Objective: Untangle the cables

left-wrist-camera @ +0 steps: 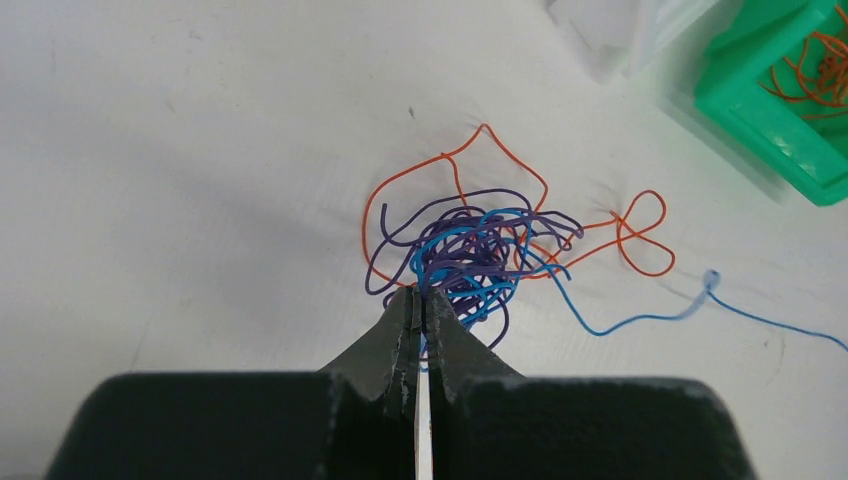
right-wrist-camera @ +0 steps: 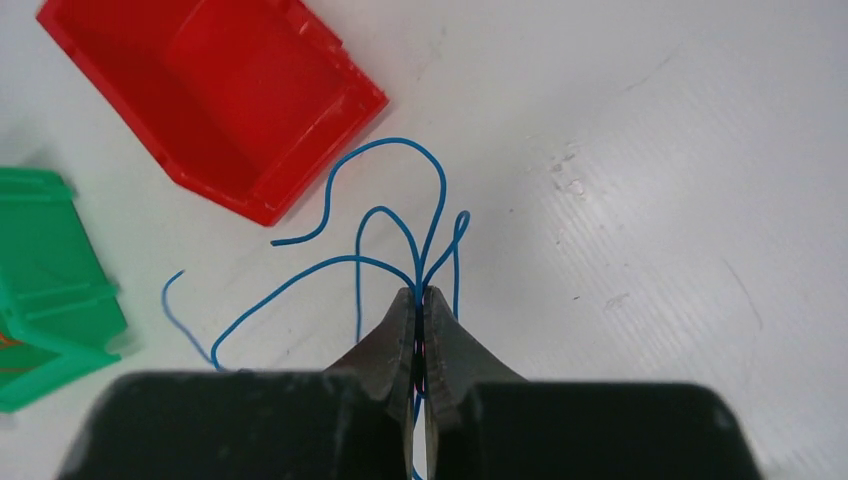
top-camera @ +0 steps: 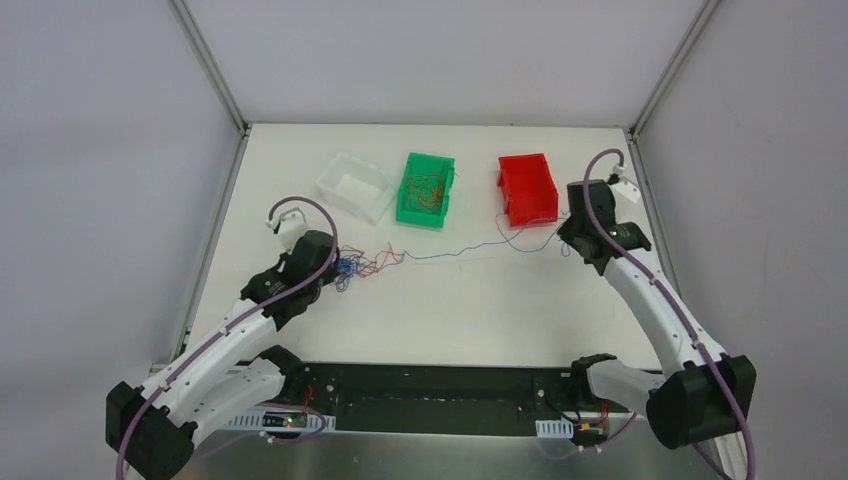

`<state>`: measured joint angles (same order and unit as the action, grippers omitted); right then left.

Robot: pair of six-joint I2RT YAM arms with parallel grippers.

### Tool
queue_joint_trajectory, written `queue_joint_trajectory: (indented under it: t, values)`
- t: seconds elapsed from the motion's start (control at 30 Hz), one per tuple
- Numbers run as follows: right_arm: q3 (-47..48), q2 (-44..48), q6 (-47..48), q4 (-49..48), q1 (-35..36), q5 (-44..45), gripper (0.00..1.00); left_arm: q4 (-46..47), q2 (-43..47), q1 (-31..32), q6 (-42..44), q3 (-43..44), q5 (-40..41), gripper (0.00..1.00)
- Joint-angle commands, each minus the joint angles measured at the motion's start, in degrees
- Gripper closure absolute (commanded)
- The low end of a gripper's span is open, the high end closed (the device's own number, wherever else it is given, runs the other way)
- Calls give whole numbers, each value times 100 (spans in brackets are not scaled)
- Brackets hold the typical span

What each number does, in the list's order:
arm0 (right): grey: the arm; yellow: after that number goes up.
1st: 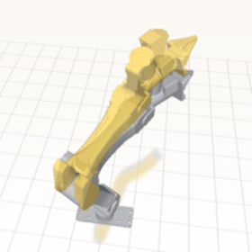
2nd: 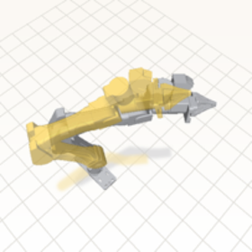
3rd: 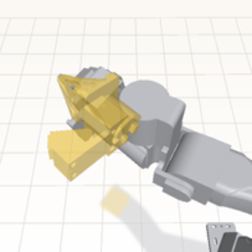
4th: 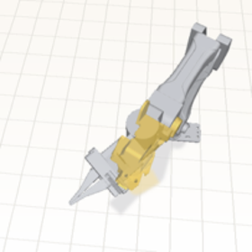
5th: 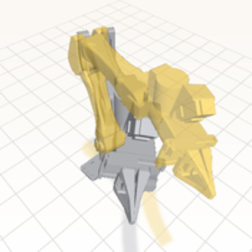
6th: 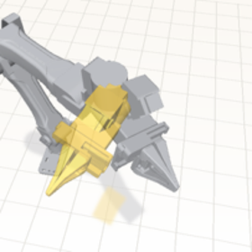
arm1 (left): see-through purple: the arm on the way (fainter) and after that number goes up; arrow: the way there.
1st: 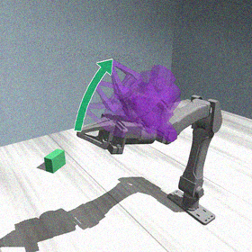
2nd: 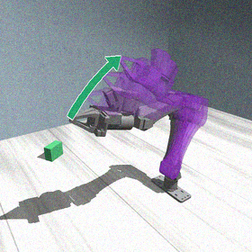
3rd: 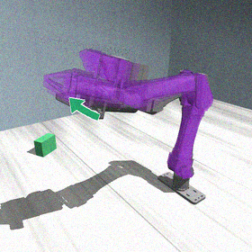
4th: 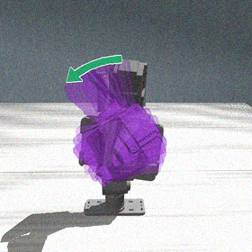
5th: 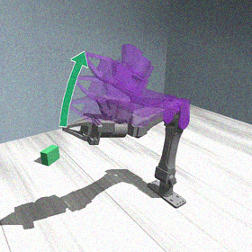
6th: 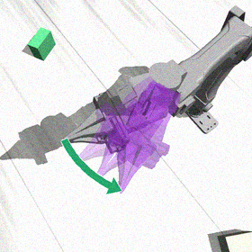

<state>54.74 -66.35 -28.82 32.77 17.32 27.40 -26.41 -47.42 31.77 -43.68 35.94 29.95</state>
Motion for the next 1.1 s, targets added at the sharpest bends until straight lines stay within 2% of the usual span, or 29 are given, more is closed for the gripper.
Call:
queue_joint_trajectory:
  t: [0.0,0.17,0.27,0.37,0.47,0.57,0.63,0.8,0.87,0.93,1.07]
  values:
    - [480,552,238,148,-472,45,100,-386,67,-57,-418,8,643,100]
    - [1007,619,359,287,-664,183,100,-498,33,-57,-642,21,857,100]
    - [1319,629,275,416,-1049,157,100,-617,-8,-57,-835,19,1028,100]
    - [1434,755,144,432,-1420,-68,100,-678,-92,-65,-904,10,1070,100]
    - [1409,874,-31,497,-1478,150,100,-830,-188,-93,-1034,16,1178,100]
    - [1315,1028,-438,718,-1695,630,100,-1319,-293,-357,-1453,80,1404,100]
    - [1202,1144,-649,767,-2003,586,100,-1589,-284,-620,-1745,92,1421,100]
    - [898,1203,-573,519,-2158,-187,100,-1623,37,-777,-2162,-82,1299,100]
    - [682,1225,-181,296,-2145,-1044,100,-1159,132,-775,-1770,-171,954,100]
    - [328,1328,164,-67,-2055,-1919,100,-558,210,-777,-1021,-233,399,100]
    - [-252,1523,480,-240,-1445,-2100,100,-241,214,-768,-635,-209,99,100]
